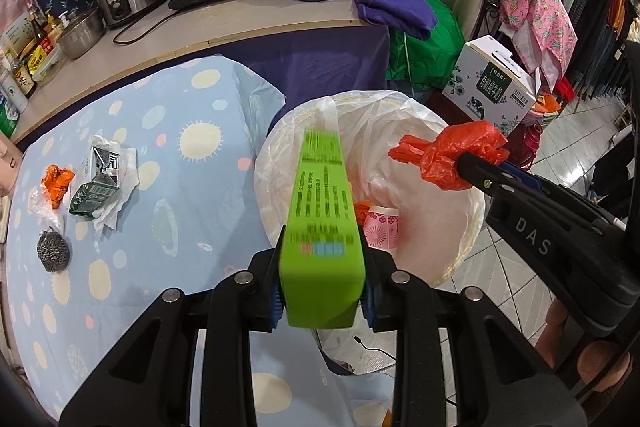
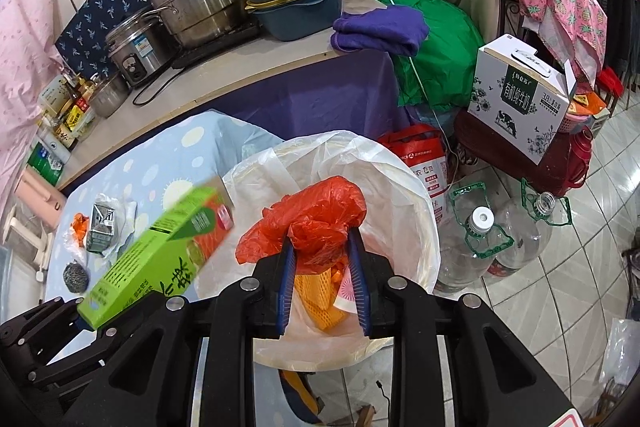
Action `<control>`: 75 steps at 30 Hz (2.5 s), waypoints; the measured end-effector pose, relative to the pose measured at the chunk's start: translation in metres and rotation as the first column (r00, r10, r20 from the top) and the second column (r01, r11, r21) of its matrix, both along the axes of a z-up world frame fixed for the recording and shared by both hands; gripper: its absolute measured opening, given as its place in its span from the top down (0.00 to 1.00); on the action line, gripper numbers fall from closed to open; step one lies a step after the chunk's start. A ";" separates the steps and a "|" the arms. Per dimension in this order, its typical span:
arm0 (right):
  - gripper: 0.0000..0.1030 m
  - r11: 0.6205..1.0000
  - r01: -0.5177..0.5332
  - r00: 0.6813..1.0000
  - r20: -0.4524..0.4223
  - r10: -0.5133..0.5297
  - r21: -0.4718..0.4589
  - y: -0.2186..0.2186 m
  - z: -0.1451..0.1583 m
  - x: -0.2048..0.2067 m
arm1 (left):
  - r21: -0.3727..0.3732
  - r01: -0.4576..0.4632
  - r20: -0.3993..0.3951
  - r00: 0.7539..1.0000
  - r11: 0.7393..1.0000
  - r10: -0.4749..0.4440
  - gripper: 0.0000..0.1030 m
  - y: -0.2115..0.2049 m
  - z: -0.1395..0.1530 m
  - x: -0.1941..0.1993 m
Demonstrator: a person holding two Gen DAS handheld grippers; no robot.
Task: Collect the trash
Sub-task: 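Move both tools over the bin and open both grippers to drop the items, then grasp the green milk carton with the right gripper while the left gripper grasps the steel scrubber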
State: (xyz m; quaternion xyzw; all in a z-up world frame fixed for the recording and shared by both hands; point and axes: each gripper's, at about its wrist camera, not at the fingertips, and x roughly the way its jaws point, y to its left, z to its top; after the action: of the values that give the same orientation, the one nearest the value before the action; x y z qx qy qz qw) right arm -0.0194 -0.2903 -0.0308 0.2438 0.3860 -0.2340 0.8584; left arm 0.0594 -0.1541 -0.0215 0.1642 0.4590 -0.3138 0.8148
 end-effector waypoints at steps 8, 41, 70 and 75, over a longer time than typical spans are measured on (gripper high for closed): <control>0.60 1.000 0.018 0.999 0.034 -0.017 -0.005 -0.005 0.008 -0.002 | -0.011 -0.015 0.039 0.999 1.000 0.016 0.53 -0.001 0.006 0.001; 0.47 0.996 -0.034 0.994 0.104 0.042 -0.081 0.038 0.051 0.006 | -0.095 -0.079 0.108 0.990 0.992 0.089 0.35 0.036 0.037 0.002; 0.28 0.919 -0.390 0.911 0.121 0.393 -0.050 0.203 0.024 0.158 | -0.100 -0.659 -0.013 0.750 0.745 0.661 0.13 0.301 -0.030 0.129; 0.27 0.905 -0.424 0.898 0.119 0.424 -0.026 0.218 0.005 0.194 | -0.097 -0.691 -0.048 0.722 0.716 0.690 0.13 0.323 -0.047 0.157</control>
State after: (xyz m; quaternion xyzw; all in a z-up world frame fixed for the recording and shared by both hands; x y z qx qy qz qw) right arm 0.1747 -0.0726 -0.0254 0.1679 0.3769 -0.0264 0.9105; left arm 0.2160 0.1687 -0.0686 -0.0643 0.4726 -0.0127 0.8788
